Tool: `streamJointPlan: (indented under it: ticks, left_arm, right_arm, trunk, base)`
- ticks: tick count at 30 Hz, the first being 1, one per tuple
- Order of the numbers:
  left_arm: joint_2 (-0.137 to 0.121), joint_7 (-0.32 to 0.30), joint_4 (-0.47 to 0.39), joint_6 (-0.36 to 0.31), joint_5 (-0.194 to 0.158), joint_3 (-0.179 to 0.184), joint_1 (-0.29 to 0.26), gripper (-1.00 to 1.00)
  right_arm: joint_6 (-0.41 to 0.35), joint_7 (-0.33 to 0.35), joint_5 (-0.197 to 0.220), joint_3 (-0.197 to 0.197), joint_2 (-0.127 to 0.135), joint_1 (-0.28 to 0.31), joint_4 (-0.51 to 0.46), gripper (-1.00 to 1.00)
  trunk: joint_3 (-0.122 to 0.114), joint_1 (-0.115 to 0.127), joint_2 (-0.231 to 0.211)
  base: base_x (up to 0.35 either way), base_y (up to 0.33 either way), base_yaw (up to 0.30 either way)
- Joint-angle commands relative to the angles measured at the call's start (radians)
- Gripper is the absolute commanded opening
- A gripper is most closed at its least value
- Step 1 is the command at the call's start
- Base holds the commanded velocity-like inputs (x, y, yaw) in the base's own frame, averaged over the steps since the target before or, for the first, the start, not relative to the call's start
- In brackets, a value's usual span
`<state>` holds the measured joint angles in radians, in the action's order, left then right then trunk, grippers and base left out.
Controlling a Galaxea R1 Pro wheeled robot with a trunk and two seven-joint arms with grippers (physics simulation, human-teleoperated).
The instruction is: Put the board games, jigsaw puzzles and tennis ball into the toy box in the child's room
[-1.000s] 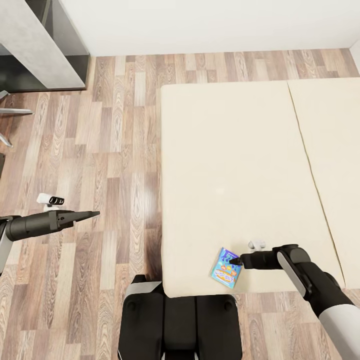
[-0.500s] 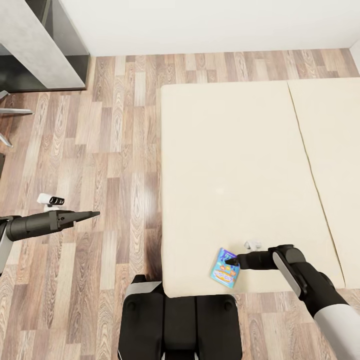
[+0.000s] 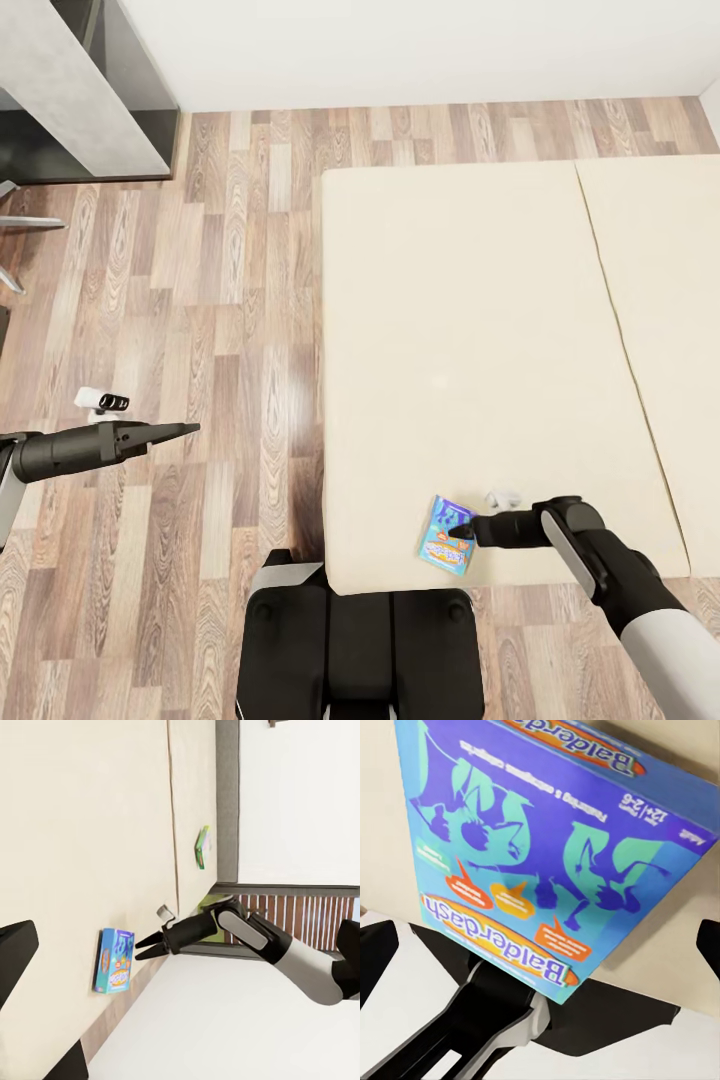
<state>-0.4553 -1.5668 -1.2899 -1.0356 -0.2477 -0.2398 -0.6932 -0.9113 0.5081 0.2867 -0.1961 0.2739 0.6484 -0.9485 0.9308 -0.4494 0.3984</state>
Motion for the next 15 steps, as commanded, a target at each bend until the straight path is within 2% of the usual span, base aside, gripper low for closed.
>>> streamJointPlan:
  ticks: [1, 15]
  left_arm:
    - [0.000, -0.004, 0.000, -0.011, 0.001, 0.000, 0.000, 1.00]
    - [0.001, -0.004, 0.000, -0.011, 0.001, 0.001, 0.000, 1.00]
  right_arm:
    - [-0.003, 0.003, -0.001, -0.002, 0.001, 0.000, 0.000, 1.00]
    - [-0.002, 0.003, -0.001, 0.001, 0.000, 0.000, 0.003, 1.00]
  trunk:
    - [0.001, -0.001, 0.002]
    - [0.001, -0.001, 0.002]
  base:
    - [0.000, 0.000, 0.000]
    - [0.000, 0.000, 0.000]
